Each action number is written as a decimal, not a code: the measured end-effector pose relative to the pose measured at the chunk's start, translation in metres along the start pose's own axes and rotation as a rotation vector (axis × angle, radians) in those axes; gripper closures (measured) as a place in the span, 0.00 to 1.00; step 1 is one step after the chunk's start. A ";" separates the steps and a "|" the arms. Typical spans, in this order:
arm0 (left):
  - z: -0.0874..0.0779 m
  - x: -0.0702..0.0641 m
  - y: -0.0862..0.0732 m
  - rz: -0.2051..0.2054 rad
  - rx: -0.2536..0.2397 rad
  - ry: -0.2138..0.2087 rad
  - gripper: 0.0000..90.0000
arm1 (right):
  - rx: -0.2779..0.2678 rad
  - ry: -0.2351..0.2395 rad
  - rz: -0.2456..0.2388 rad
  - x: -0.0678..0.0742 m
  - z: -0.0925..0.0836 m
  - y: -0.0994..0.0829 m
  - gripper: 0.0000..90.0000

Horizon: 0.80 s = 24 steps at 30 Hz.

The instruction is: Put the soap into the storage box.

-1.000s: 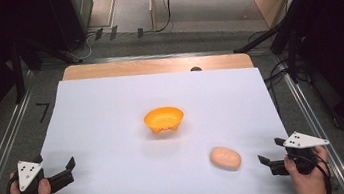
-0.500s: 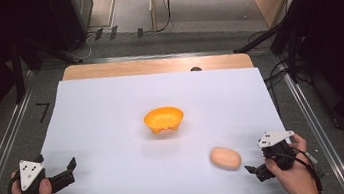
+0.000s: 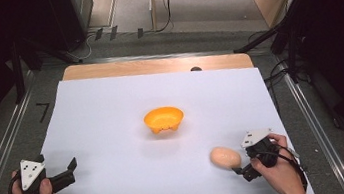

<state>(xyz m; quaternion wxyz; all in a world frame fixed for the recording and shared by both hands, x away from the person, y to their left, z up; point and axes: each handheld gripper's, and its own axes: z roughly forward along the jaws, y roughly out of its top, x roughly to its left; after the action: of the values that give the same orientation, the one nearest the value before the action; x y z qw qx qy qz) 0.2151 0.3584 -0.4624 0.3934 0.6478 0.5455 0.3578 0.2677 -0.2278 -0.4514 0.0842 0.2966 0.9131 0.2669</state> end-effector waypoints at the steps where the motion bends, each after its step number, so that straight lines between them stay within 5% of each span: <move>1: 0.000 0.000 0.000 0.001 0.001 0.000 0.00 | -0.001 0.003 -0.005 0.001 0.001 0.002 0.00; 24: 0.000 0.000 0.000 0.013 0.006 -0.006 0.00 | 0.056 0.053 -0.049 0.011 0.023 0.024 0.20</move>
<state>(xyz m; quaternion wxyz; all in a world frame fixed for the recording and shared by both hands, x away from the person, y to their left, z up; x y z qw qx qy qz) 0.2153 0.3580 -0.4622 0.3907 0.6536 0.5411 0.3568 0.2779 -0.1956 -0.4577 0.0583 0.2693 0.9290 0.2470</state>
